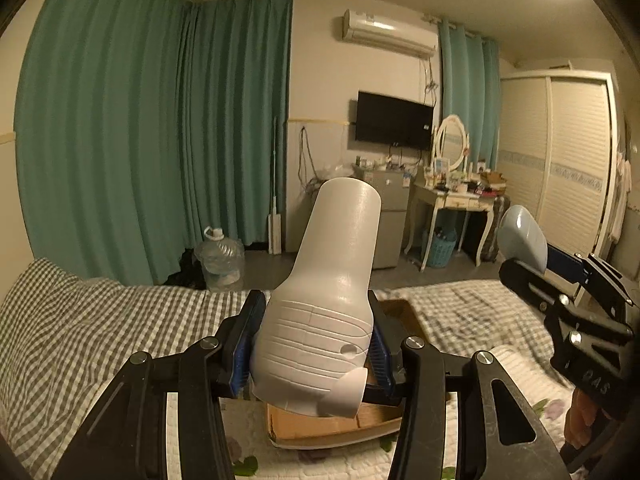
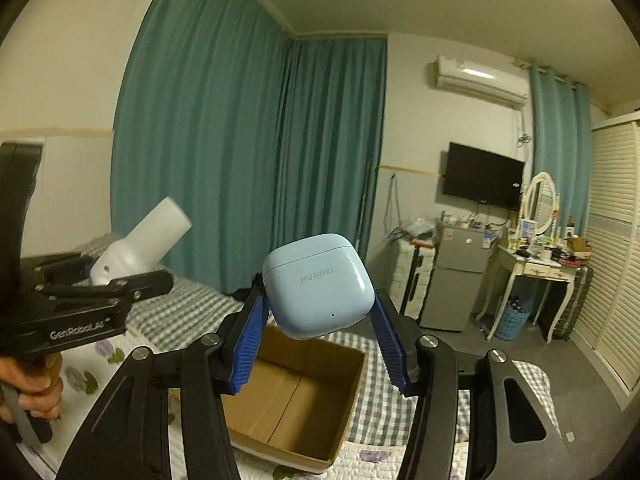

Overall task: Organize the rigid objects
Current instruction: 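Lift the hair dryer and earbud case and carry both over the cardboard box, then open both grippers to drop the hair dryer and earbud case into the box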

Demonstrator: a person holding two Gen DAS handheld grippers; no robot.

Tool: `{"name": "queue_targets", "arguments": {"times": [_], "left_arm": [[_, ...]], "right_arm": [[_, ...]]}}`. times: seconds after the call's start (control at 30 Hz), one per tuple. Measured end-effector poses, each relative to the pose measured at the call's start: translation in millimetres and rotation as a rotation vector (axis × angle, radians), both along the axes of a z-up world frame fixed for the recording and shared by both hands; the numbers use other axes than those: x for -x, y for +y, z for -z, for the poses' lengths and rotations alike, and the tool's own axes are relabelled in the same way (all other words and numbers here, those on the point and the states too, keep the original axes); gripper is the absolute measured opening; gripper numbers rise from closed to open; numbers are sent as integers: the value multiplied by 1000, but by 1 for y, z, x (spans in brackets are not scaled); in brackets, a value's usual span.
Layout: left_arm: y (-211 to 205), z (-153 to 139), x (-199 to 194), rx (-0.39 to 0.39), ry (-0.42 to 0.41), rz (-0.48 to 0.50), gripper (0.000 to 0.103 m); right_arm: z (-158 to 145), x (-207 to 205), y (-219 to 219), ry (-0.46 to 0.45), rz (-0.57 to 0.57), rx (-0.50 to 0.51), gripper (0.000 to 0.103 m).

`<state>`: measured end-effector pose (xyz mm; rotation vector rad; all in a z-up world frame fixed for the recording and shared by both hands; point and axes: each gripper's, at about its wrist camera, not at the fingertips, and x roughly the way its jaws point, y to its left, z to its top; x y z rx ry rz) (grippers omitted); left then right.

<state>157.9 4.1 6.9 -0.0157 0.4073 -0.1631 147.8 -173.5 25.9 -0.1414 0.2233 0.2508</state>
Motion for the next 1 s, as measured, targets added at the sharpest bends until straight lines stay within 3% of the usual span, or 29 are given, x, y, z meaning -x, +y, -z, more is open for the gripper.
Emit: {"name": "queue_targets", "arguments": {"times": [0.3,0.5,0.63,0.73,1.0], "left_arm": [[-13,73,-65,-24,166,30,49],[-29,120,-81,-73,265,65,49],[-29,132,-95,-56,313,91,49],[-37,134,-98,-118,299,84,49],[-40,131,-105,-107,314,80,52]], "right_arm": [[89,-69,14,195,-55,62,52],[139,-106,21,330,-40,71,52],[163,-122,21,415,-15,94,52],[178,-132,18,473,17,113,53],[184,-131,20,463,42,166,53]]}}
